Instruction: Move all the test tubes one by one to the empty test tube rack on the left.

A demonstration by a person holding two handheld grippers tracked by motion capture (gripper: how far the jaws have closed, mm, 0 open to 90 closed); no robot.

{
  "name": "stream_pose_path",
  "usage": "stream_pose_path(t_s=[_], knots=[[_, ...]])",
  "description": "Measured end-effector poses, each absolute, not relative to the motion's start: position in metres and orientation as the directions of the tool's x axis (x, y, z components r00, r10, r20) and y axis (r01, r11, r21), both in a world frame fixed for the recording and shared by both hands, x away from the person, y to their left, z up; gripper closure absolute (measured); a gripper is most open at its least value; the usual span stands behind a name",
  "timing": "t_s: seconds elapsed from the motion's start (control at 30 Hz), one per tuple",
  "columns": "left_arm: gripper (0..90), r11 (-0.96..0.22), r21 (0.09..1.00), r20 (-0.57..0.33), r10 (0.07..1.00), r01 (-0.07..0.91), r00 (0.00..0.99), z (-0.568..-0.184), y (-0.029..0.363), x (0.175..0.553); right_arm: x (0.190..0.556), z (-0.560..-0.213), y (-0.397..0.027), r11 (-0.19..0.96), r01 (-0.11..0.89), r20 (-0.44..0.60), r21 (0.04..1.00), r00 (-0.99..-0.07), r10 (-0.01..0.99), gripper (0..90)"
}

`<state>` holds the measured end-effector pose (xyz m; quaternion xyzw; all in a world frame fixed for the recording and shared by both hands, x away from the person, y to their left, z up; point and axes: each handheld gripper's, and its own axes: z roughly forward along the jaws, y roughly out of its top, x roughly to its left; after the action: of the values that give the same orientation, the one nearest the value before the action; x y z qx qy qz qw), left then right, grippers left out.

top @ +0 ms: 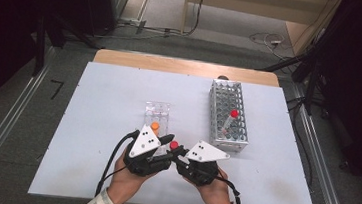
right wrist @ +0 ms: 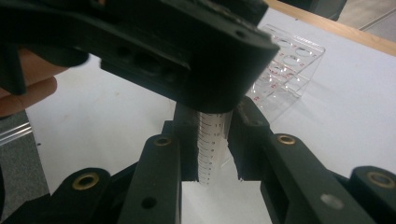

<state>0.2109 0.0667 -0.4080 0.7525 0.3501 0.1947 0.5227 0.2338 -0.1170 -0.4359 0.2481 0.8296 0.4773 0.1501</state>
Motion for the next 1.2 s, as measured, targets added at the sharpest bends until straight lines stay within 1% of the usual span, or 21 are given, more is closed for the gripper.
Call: stream_pose_path(t_s=[0.3,0.63,0.77,0.87,0.97,1.2], knots=[[69.3,-0.212,0.923,-0.064,0.740,0.321,0.670,-0.409,0.066,0.210,0.234,-0.435,-0.117,0.418,0.269,-0.009,0.868,-0.832,0.554,71.3],[70.2,-0.202,0.920,-0.084,0.733,0.335,0.675,-0.408,0.068,0.211,0.233,-0.436,-0.117,0.414,0.273,0.000,0.869,-0.835,0.550,70.5],[70.3,-0.201,0.919,-0.090,0.731,0.339,0.676,-0.407,0.070,0.212,0.232,-0.434,-0.118,0.401,0.266,0.008,0.877,-0.841,0.541,62.8],[70.4,-0.197,0.918,-0.096,0.734,0.345,0.673,-0.405,0.072,0.211,0.231,-0.431,-0.119,0.389,0.263,0.017,0.883,-0.846,0.533,54.1],[70.4,-0.194,0.917,-0.100,0.737,0.350,0.669,-0.402,0.075,0.211,0.230,-0.428,-0.122,0.380,0.254,0.018,0.890,-0.850,0.526,49.1],[70.4,-0.179,0.916,-0.112,0.746,0.359,0.657,-0.394,0.088,0.212,0.232,-0.426,-0.129,0.377,0.256,0.017,0.890,-0.846,0.534,43.4]])
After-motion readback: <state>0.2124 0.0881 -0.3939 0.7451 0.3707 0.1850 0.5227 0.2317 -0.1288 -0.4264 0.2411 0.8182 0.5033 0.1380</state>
